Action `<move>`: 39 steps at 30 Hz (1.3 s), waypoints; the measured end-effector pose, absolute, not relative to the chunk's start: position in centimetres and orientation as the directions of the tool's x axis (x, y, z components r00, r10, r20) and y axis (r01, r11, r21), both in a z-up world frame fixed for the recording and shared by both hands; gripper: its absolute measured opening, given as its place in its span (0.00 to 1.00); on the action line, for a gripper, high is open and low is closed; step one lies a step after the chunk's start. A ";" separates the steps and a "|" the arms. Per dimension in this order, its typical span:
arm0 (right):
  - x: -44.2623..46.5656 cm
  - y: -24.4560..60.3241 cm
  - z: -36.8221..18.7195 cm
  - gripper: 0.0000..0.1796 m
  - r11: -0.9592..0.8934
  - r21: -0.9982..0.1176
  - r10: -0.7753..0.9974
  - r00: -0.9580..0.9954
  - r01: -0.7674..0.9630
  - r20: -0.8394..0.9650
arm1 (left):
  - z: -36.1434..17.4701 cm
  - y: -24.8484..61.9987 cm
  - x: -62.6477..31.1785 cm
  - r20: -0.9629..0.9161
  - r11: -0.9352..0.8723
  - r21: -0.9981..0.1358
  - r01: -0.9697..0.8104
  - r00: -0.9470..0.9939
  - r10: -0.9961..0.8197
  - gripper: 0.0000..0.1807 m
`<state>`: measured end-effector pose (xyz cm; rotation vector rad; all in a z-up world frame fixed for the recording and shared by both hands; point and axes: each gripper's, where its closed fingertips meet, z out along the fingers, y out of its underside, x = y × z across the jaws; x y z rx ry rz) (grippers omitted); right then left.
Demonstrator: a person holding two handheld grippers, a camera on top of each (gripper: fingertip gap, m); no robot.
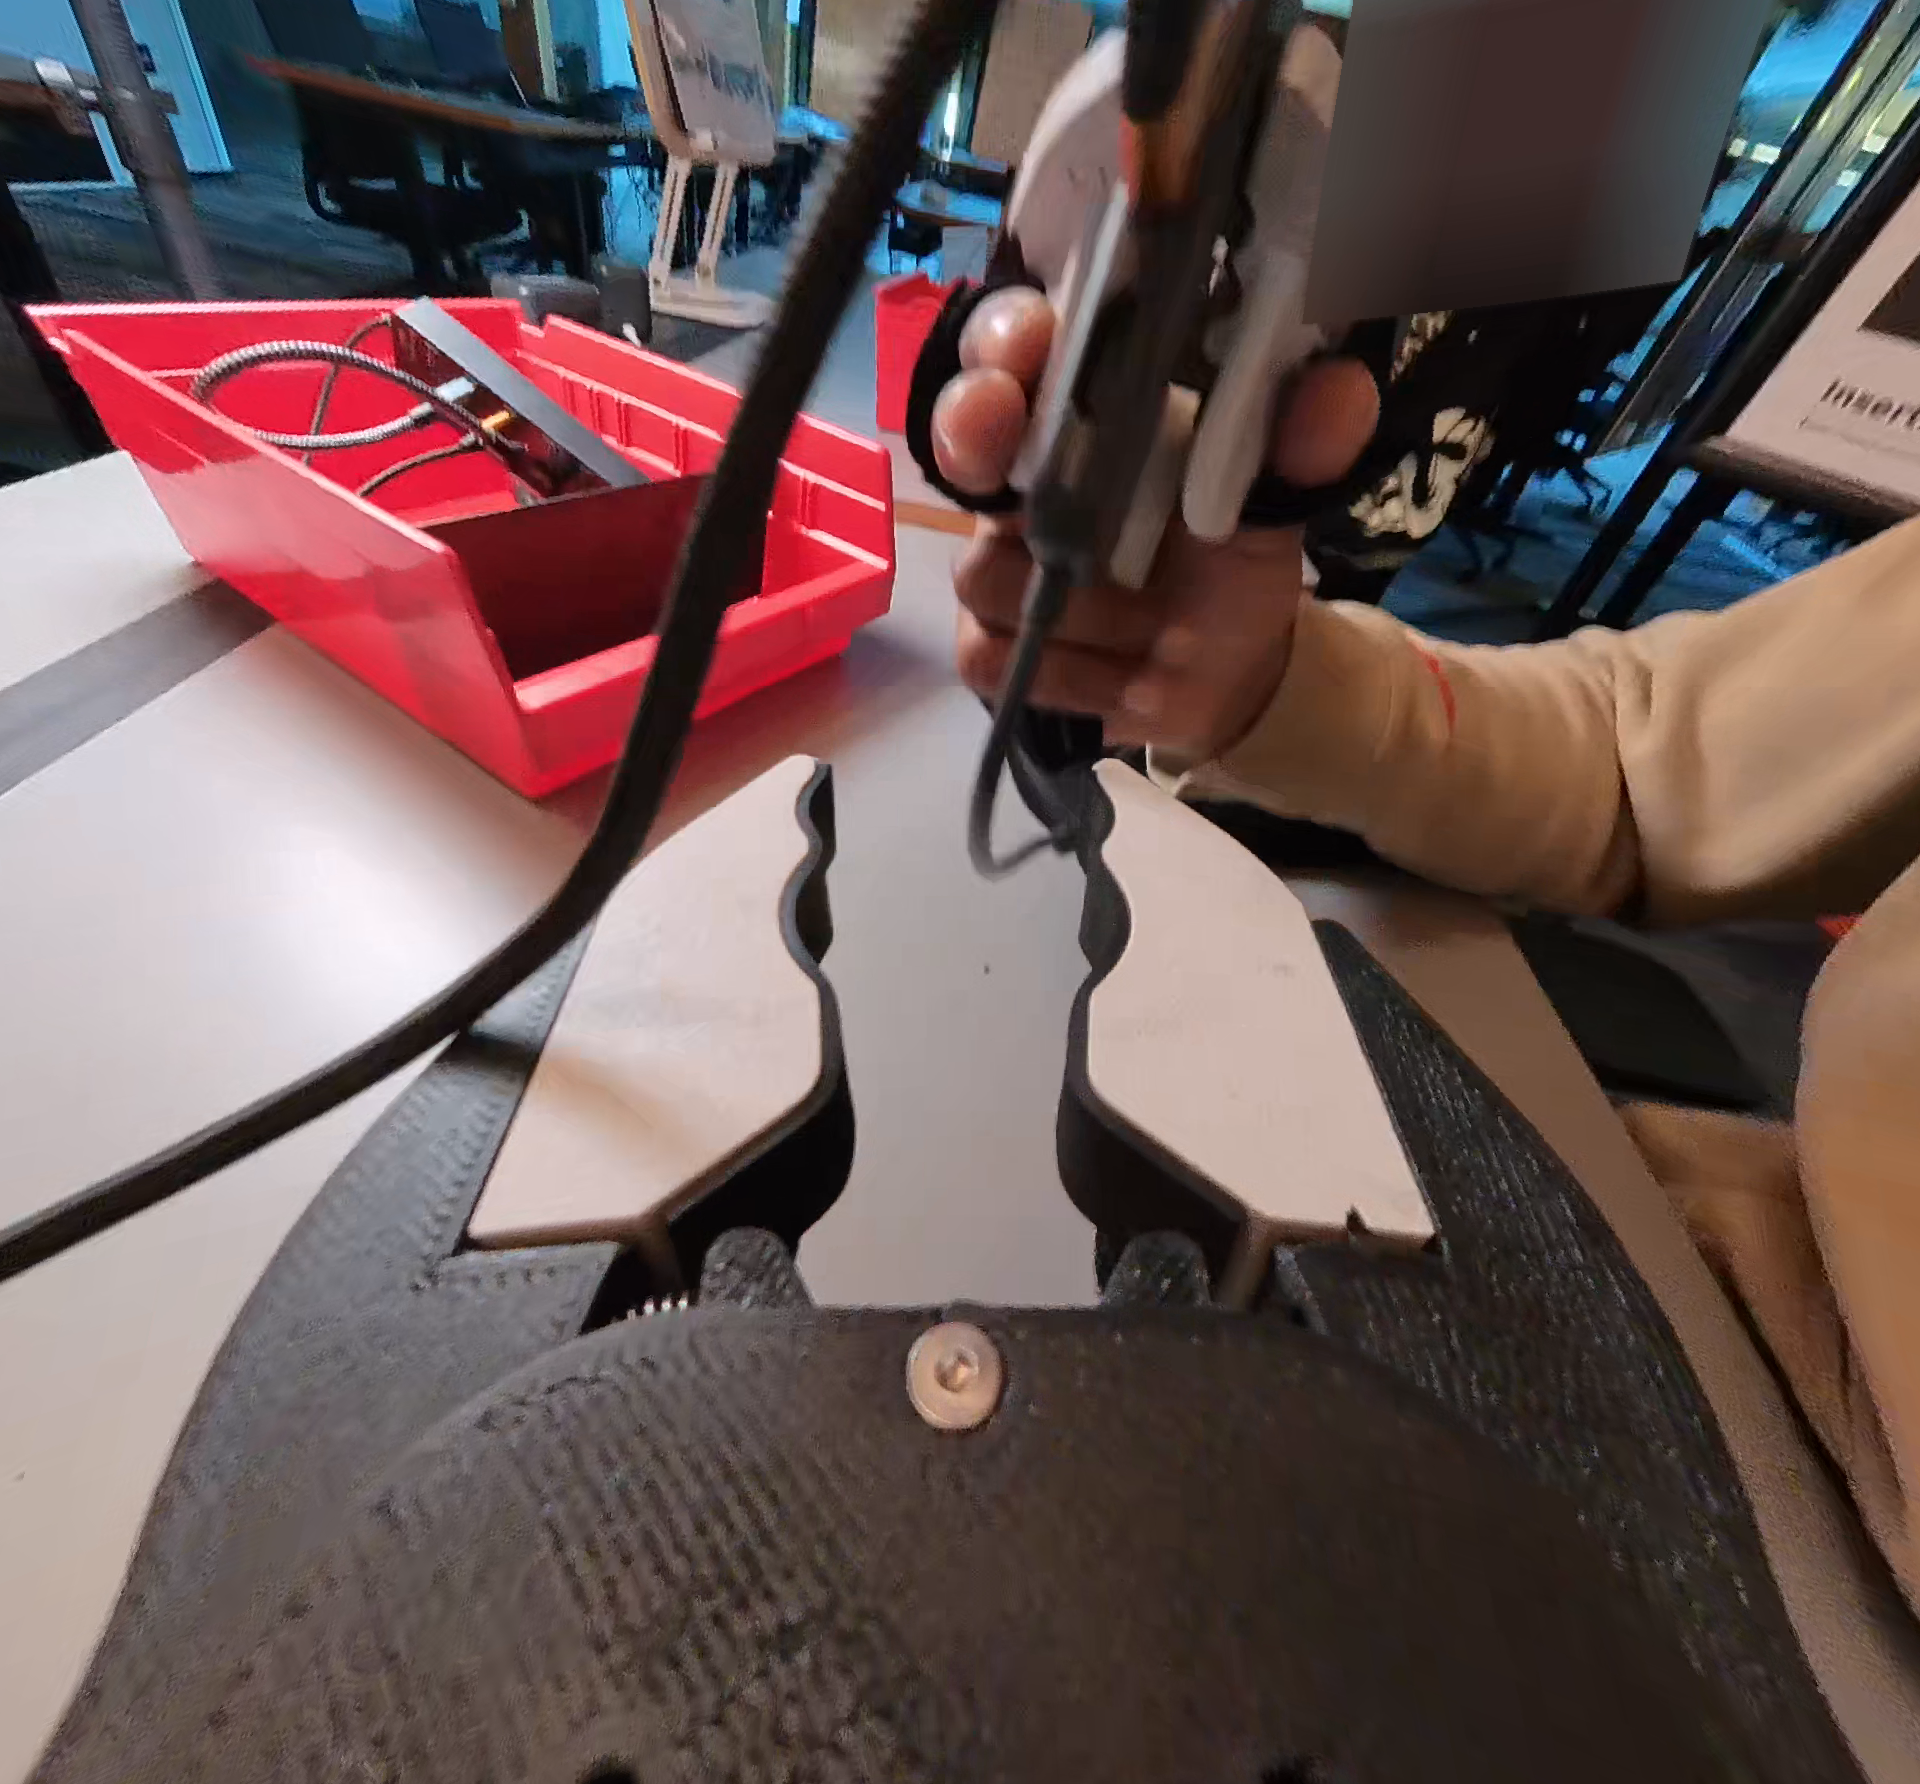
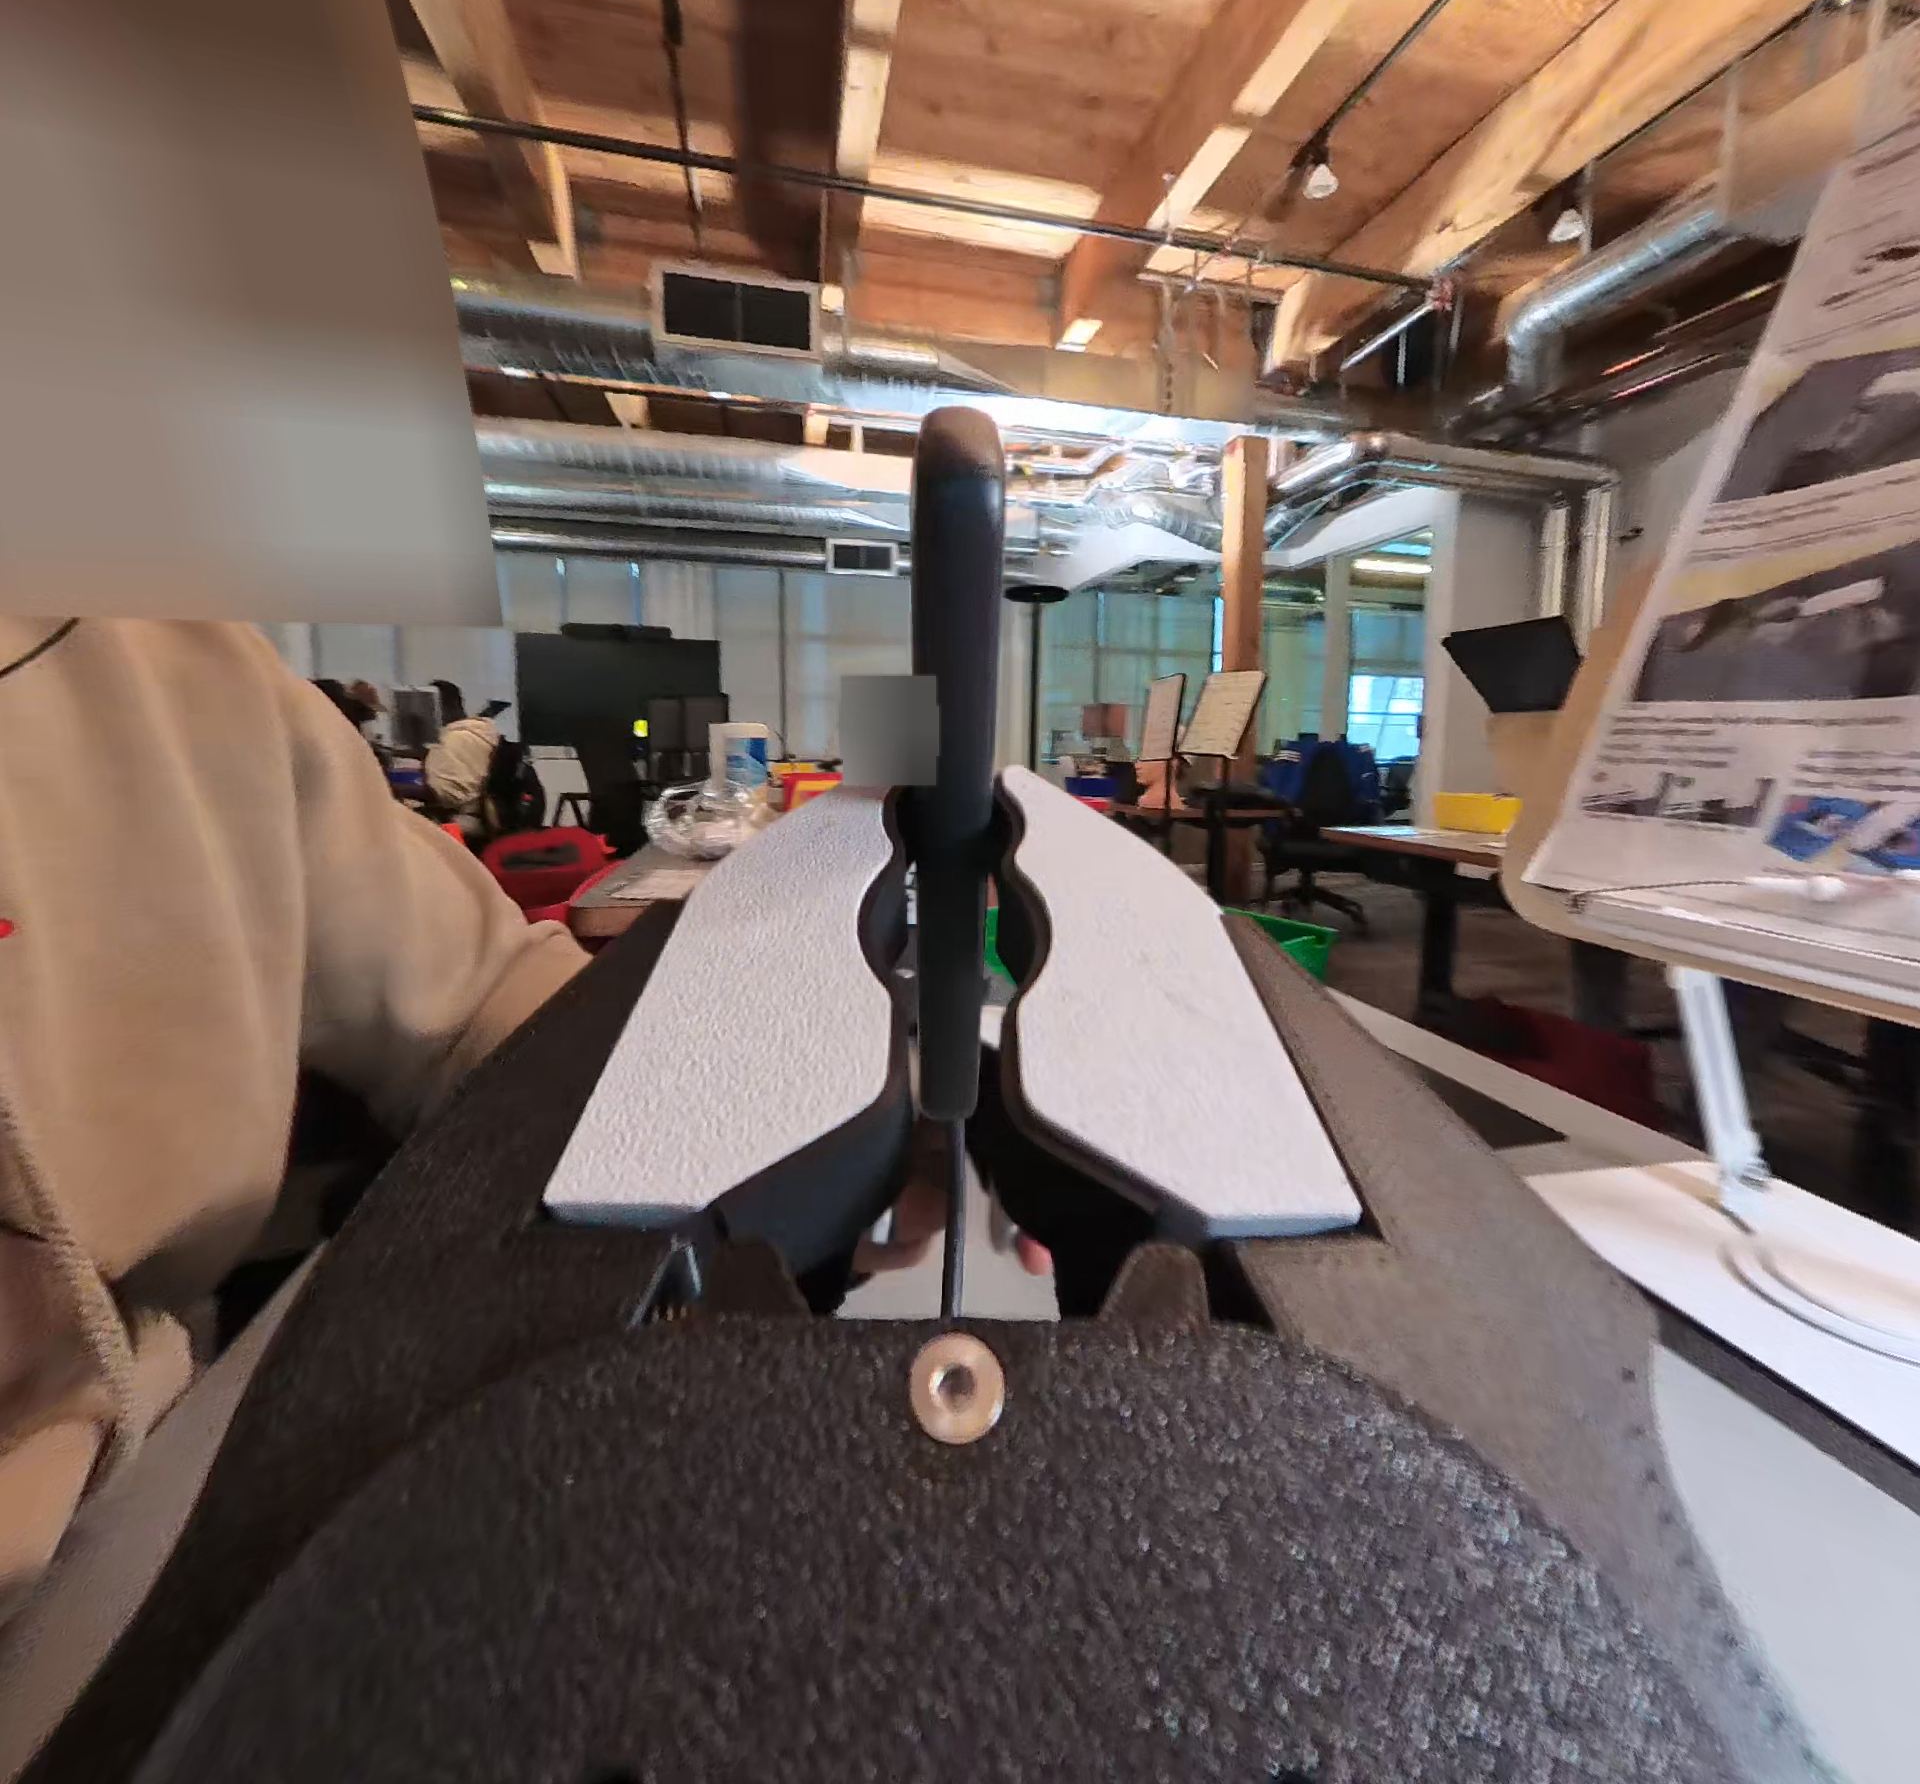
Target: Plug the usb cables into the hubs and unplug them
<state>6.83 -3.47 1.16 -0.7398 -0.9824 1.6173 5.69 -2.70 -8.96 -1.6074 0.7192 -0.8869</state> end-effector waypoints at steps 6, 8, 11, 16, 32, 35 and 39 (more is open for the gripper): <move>5.1 -5.2 -0.3 0.07 -0.133 -0.904 0.950 -0.311 -0.406 0.000 | -7.3 -4.1 6.3 0.064 -0.077 -0.997 -0.007 0.489 -0.870 0.16; 5.0 -5.0 -0.5 0.07 -0.124 -0.912 0.953 -0.304 -0.391 0.001 | -7.1 -4.6 6.3 0.030 -0.048 -0.999 -0.024 0.489 -0.872 0.08; 5.0 -4.9 -0.7 0.07 -0.136 -0.922 0.948 -0.317 -0.363 -0.015 | -7.0 -4.7 5.9 0.041 -0.072 -0.996 -0.048 0.471 -0.881 0.08; 5.4 -4.5 -2.1 0.08 -0.015 -0.986 0.952 -0.303 -0.169 0.037 | -8.3 -5.1 4.8 0.030 -0.142 -0.963 -0.229 0.435 -0.900 0.07; 7.9 -5.6 -6.1 0.07 0.199 -0.929 0.952 -0.285 0.312 0.108 | -10.2 -6.3 5.0 -0.007 -0.142 -0.906 -0.399 0.350 -0.937 0.07; 9.1 -4.8 -4.6 0.07 0.225 -0.925 0.957 -0.249 0.305 0.151 | -8.6 -6.2 4.4 0.042 -0.162 -0.944 -0.287 0.384 -0.922 0.13; 11.4 -3.0 -2.8 0.07 0.241 -0.921 0.966 -0.167 0.307 0.197 | -7.1 -6.5 3.1 0.112 -0.189 -0.971 -0.148 0.417 -0.902 0.18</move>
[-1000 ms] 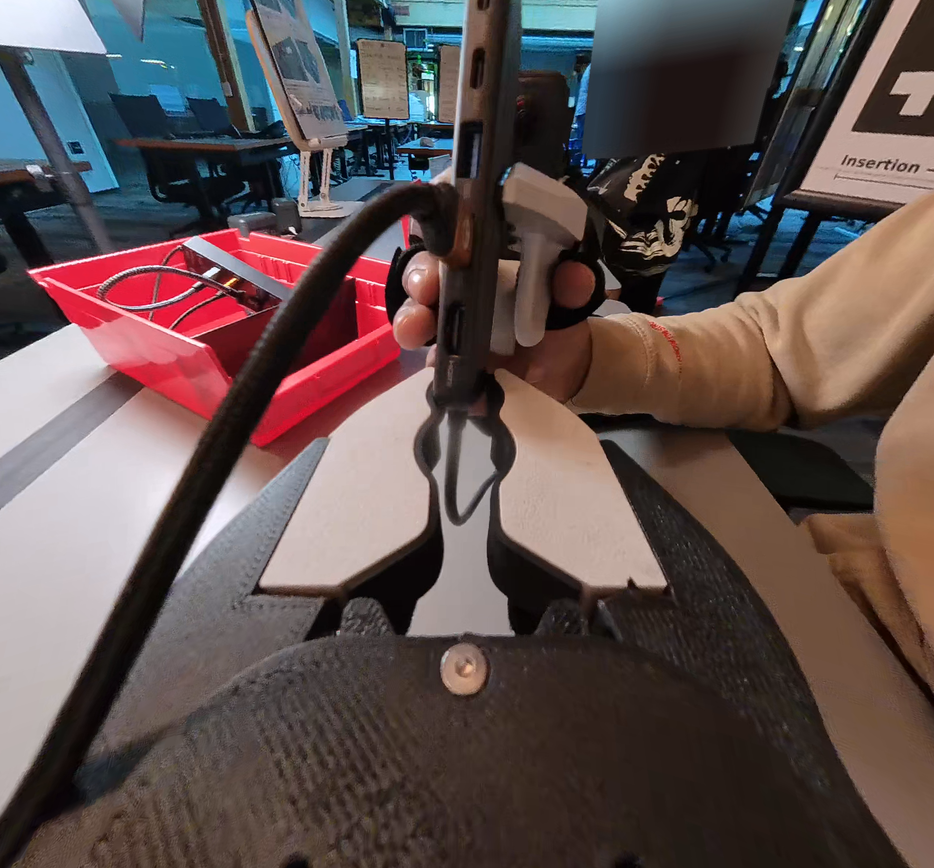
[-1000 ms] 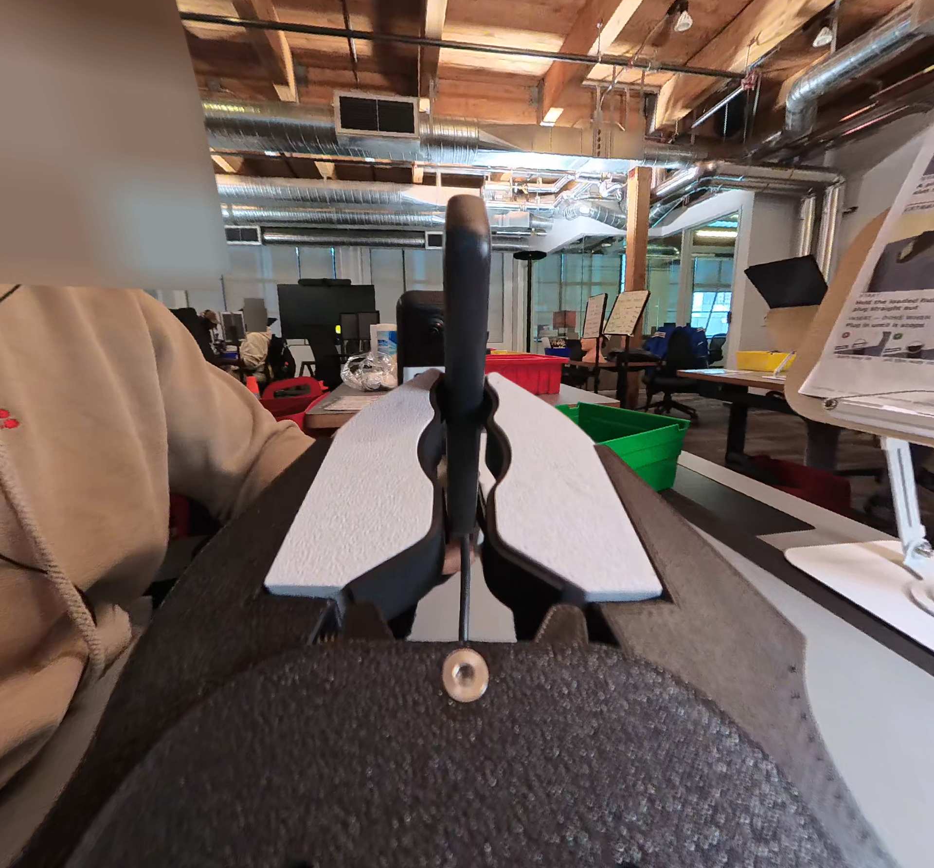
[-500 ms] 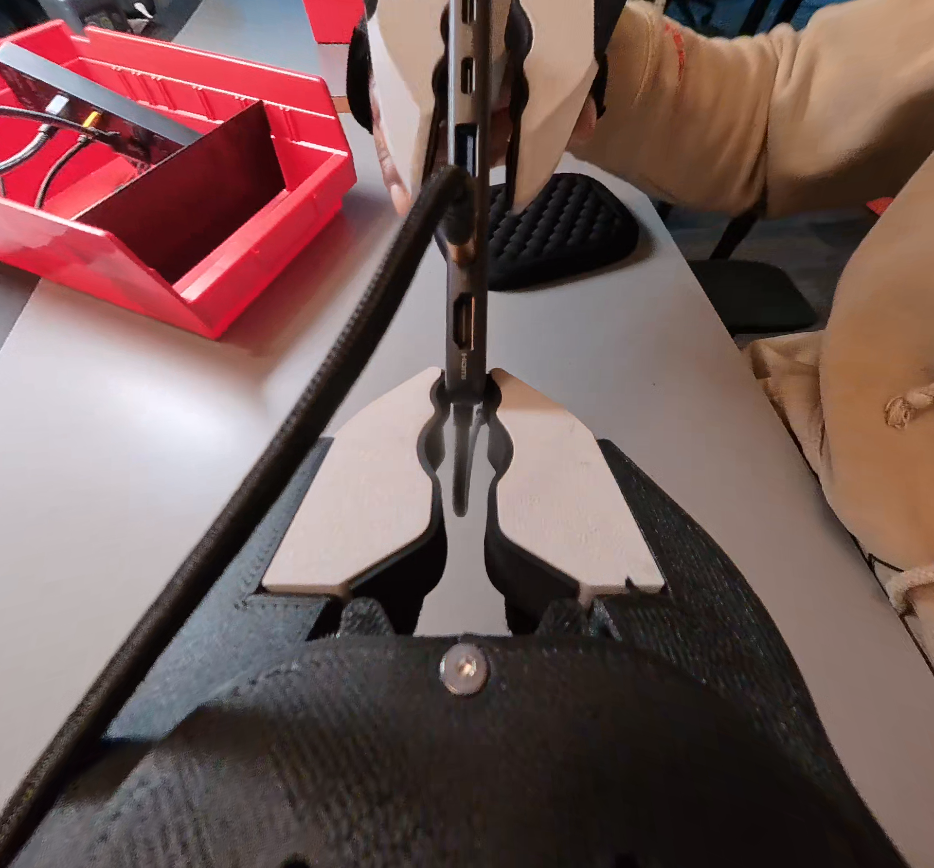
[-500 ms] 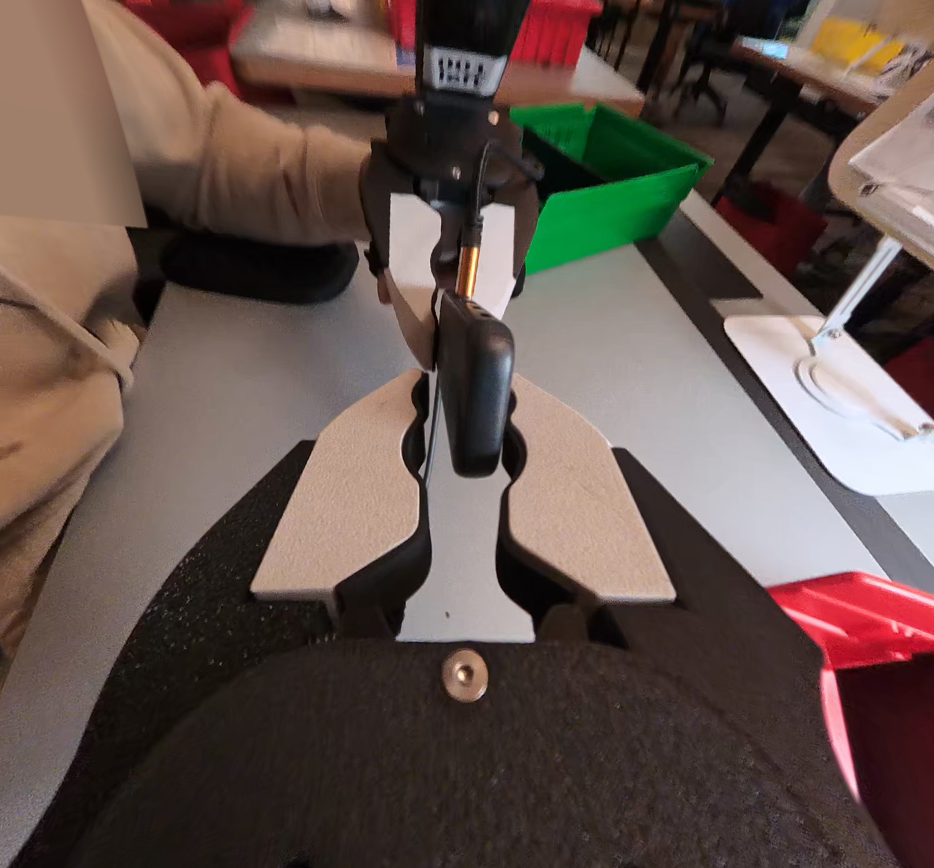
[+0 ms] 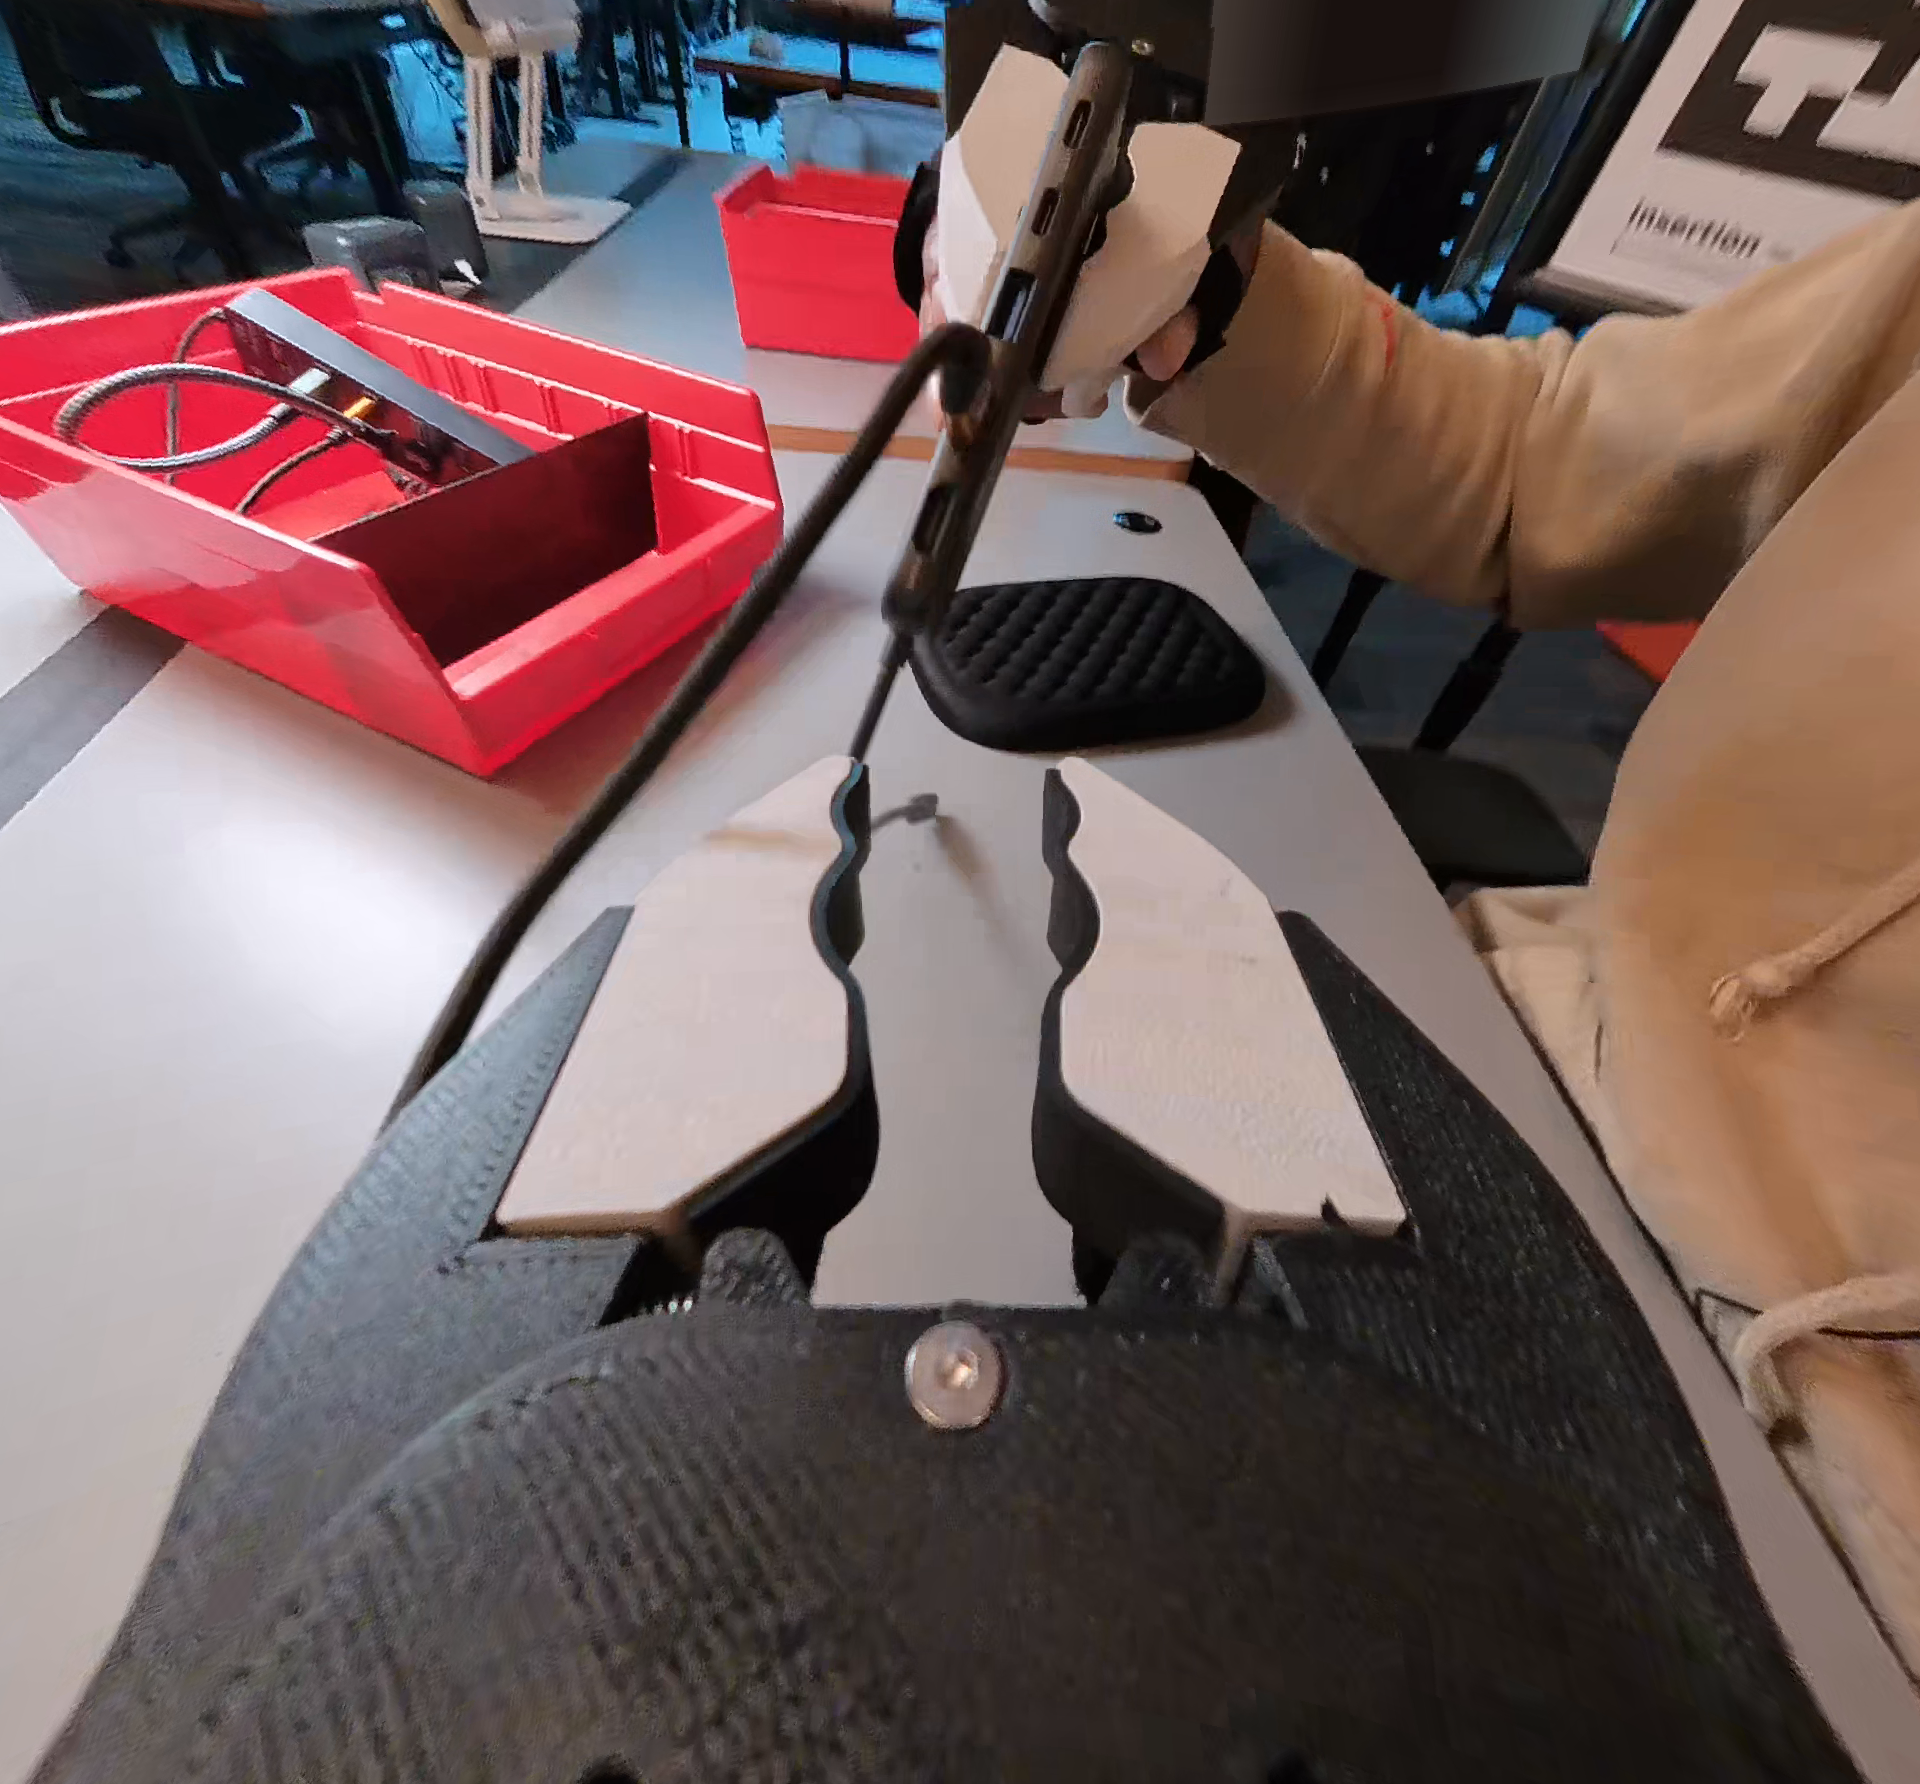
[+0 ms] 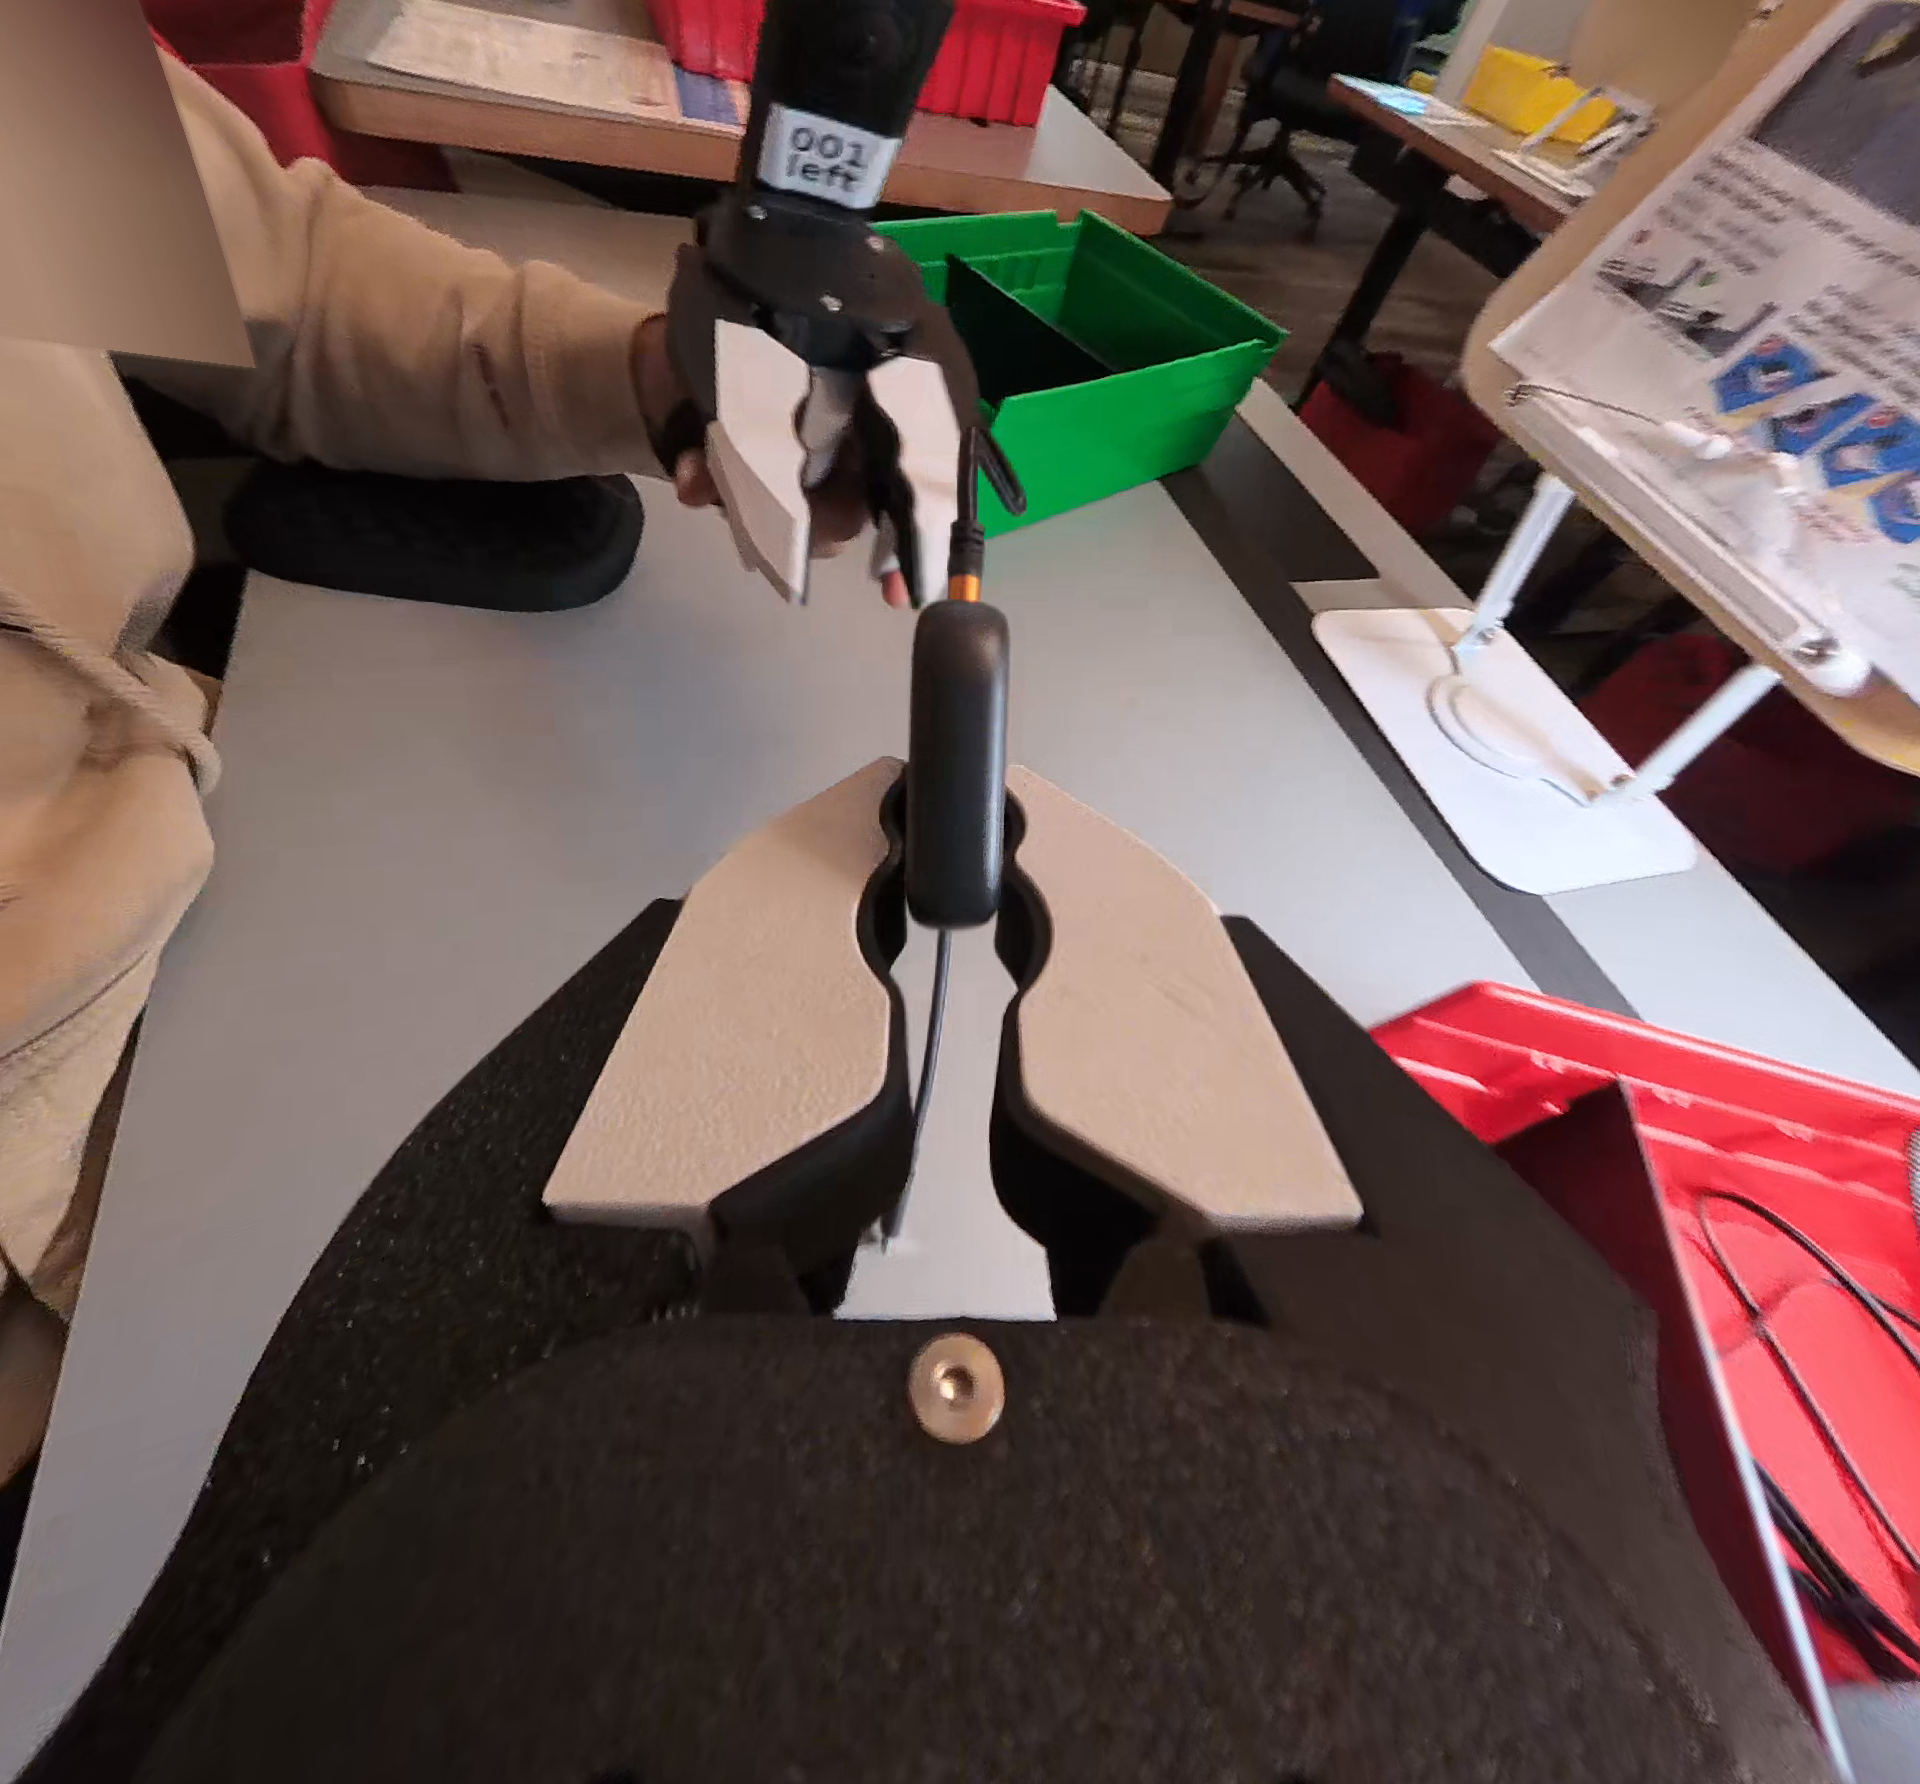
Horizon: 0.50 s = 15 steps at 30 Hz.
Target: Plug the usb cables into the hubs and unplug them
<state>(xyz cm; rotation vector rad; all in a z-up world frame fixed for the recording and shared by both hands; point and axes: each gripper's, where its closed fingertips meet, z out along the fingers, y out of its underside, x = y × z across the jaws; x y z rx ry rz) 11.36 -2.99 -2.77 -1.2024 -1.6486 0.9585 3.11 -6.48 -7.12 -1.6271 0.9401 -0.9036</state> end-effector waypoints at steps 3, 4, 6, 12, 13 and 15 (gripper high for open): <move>12.8 -1.7 -1.9 0.07 0.225 -0.925 0.974 -0.111 0.305 0.200 | -7.5 -6.6 2.3 0.111 -0.185 -0.975 -0.121 0.457 -0.882 0.19; 13.2 -1.4 -1.6 0.07 0.215 -0.931 0.976 -0.095 0.294 0.196 | -7.8 -6.7 2.1 0.107 -0.185 -0.975 -0.123 0.470 -0.876 0.19; 13.6 -0.7 -1.1 0.07 0.197 -0.947 0.980 -0.056 0.255 0.188 | -8.3 -6.6 1.7 0.106 -0.190 -0.974 -0.124 0.489 -0.865 0.19; 13.3 -0.3 1.5 0.07 0.019 -0.988 0.998 -0.056 -0.153 0.028 | -8.3 -5.6 1.6 0.192 -0.231 -0.973 -0.012 0.514 -0.836 0.21; 12.9 -0.4 1.7 0.07 -0.020 -0.978 0.996 -0.085 -0.210 -0.002 | -8.2 -5.5 1.8 0.214 -0.239 -0.971 0.015 0.505 -0.836 0.21; 11.7 -0.8 1.7 0.07 -0.075 -0.957 0.990 -0.138 -0.281 -0.037 | -7.9 -5.3 2.6 0.233 -0.241 -0.969 0.048 0.489 -0.841 0.22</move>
